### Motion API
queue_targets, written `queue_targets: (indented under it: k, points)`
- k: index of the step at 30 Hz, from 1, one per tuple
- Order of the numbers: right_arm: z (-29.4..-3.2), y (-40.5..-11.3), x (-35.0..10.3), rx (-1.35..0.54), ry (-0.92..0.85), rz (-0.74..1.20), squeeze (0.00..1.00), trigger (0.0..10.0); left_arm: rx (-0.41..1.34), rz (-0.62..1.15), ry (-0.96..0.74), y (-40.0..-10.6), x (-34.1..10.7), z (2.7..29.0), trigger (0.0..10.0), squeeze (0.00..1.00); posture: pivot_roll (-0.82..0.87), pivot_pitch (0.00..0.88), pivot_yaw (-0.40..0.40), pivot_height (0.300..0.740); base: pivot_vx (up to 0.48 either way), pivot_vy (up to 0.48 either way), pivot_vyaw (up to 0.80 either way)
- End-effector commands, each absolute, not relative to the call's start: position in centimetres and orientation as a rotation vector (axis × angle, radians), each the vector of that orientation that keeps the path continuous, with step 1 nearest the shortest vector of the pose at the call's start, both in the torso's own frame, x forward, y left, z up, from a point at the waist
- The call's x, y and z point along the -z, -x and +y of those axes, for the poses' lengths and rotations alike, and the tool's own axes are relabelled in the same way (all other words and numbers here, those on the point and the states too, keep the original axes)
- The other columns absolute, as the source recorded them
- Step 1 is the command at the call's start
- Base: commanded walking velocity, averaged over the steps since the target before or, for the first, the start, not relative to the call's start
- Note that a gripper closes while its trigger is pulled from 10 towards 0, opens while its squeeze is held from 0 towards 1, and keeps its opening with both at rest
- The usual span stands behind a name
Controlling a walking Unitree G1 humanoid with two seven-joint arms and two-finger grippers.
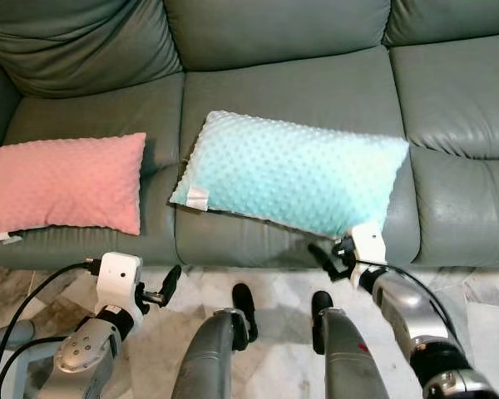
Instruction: Move the pillow to the sofa
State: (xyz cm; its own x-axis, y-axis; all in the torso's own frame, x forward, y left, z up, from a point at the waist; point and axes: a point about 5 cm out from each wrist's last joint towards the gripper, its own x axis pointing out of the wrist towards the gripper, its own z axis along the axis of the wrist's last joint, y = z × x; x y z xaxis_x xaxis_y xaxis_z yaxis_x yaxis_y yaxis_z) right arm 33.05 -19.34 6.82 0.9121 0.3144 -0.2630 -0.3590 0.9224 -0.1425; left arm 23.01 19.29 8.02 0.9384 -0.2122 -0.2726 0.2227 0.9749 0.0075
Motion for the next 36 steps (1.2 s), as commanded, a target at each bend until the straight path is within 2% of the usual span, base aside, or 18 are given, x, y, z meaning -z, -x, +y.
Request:
queue_targets:
  k: [1,5,11,12,21,22,23,24,29,31,32,36]
  points:
    - [-19.2,-32.4,-5.5,-0.36,0.219,0.267,0.0,10.0,0.199,0.339,-0.051,-22.0,-7.1,20.2,10.0,0.0,0.0,0.576,0.245,0.74,0.0,0.0,0.0]
    - [-19.8,-33.0,-6.6,-0.33,0.296,0.209,0.0,10.0,0.199,0.336,-0.049,-22.2,-7.1,20.0,10.0,0.0,-0.01,0.568,0.236,0.74,0.0,0.0,0.0]
    - [-19.3,-32.7,-6.6,-0.369,0.253,0.184,0.0,10.0,0.201,0.337,-0.044,-22.3,-6.8,19.5,10.0,0.0,-0.03,0.555,0.219,0.74,0.0,0.0,0.0]
    - [-18.6,-32.1,-6.1,-0.414,0.215,0.18,0.0,10.0,0.201,0.338,-0.039,-22.5,-6.5,19.2,10.0,0.0,-0.05,0.531,0.203,0.74,0.0,0.0,0.0]
    - [-18.2,-31.6,-5.8,-0.439,0.196,0.182,0.0,10.0,0.199,0.336,-0.038,-22.7,-6.4,19.2,10.0,0.0,-0.05,0.525,0.2,0.74,0.0,0.0,0.0]
    - [-14.9,-27.1,-4.0,-0.586,0.098,0.199,0.0,10.0,0.201,0.307,0.005,-24.3,-5.7,17.7,10.0,0.0,-0.12,0.378,0.137,0.74,0.0,0.0,0.0]
    - [-13.8,-25.7,-3.8,-0.624,0.061,0.196,0.0,10.0,0.204,0.295,0.018,-24.7,-5.6,17.2,10.0,0.0,-0.12,0.378,0.137,0.74,0.0,0.0,0.0]
    - [-13.0,-24.7,-3.7,-0.63,0.022,0.193,0.0,10.0,0.205,0.283,0.026,-25.2,-5.5,16.8,10.0,0.0,-0.13,0.337,0.127,0.74,0.0,0.0,0.0]
    - [-12.2,-24.4,-3.2,-0.555,-0.015,0.17,0.0,10.0,0.195,0.223,0.039,-27.7,-5.7,15.2,10.0,0.0,-0.16,0.226,0.105,0.74,0.0,0.0,0.0]
    - [-12.2,-24.5,-3.2,-0.548,-0.02,0.168,0.0,10.0,0.193,0.222,0.04,-27.9,-5.7,15.1,10.0,0.0,-0.16,0.226,0.105,0.74,0.0,0.0,0.0]
    - [-12.2,-24.9,-3.5,-0.545,-0.019,0.155,0.0,10.0,0.187,0.215,0.039,-28.4,-5.7,14.8,10.0,0.0,-0.17,0.181,0.097,0.74,0.0,0.0,0.0]
    - [-11.6,-25.4,-5.1,-0.56,0.011,0.139,0.0,10.0,0.159,0.191,0.041,-29.7,-5.6,14.9,10.0,0.0,-0.19,0.149,0.095,0.74,0.0,0.0,0.0]
